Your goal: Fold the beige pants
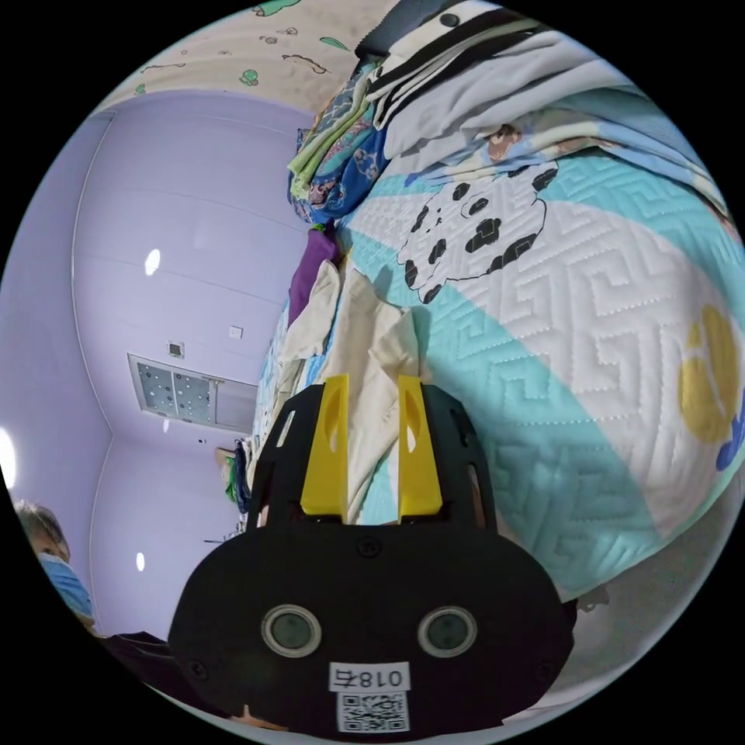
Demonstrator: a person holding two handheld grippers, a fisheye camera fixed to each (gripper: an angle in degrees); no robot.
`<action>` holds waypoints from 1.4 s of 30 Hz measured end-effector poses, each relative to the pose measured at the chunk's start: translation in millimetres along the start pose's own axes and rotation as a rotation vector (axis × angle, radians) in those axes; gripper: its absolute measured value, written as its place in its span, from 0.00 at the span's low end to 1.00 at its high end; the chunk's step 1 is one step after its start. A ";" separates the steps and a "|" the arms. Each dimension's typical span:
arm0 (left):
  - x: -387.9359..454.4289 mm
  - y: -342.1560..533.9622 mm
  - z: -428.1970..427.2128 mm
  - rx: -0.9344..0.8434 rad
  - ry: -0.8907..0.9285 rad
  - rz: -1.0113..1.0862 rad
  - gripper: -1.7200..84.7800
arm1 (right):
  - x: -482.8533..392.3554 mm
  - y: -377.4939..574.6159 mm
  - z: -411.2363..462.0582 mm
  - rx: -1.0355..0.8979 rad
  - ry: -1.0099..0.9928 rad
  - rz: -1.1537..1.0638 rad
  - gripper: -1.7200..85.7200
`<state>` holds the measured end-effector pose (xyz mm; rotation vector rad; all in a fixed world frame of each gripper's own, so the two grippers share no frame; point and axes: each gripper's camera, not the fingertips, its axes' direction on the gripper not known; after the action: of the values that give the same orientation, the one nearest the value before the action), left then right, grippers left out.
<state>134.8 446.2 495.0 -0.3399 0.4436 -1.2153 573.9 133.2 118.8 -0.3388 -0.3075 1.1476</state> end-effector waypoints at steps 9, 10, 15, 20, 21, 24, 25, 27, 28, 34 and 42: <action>-15.8 2.2 2.7 0.033 0.076 -0.022 0.09 | 17.4 4.4 -39.9 0.023 0.002 0.020 0.13; -19.3 2.6 3.2 0.040 0.093 -0.031 0.09 | 13.4 0.8 -37.5 0.014 0.008 0.010 0.14; -32.1 2.9 4.3 0.051 0.140 -0.051 0.09 | -1.3 -15.0 -11.0 -0.040 0.028 -0.029 0.14; -35.0 3.9 -2.8 0.081 0.122 -0.019 0.08 | -21.7 -18.5 -10.1 0.019 0.153 -0.056 0.03; -33.2 4.2 -8.9 0.099 0.124 0.004 0.07 | -27.0 -18.7 -14.4 0.025 0.156 -0.074 0.03; -24.6 2.2 -28.4 0.130 0.141 0.087 0.06 | -57.3 -20.9 -54.4 0.092 0.140 -0.164 0.02; -21.5 1.7 -36.5 0.137 0.152 0.119 0.06 | -67.5 -21.8 -78.2 0.135 0.137 -0.192 0.02; -20.0 2.6 -47.1 0.140 0.169 0.159 0.05 | -75.4 -22.8 -115.2 0.189 0.147 -0.212 0.02; -21.6 3.6 -51.0 0.133 0.176 0.178 0.05 | -76.0 -24.1 -133.4 0.188 0.175 -0.225 0.02; -64.3 8.8 -29.5 0.071 0.184 0.078 0.05 | -15.7 -25.6 -102.9 -0.078 0.074 -0.081 0.11; -82.4 6.5 -28.9 0.078 0.184 0.029 0.06 | 19.6 -26.3 -59.6 -0.068 0.035 0.025 0.12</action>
<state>102.5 525.9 478.8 -0.1551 0.5561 -1.2369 627.4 135.3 76.8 -0.4228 -0.3129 1.1564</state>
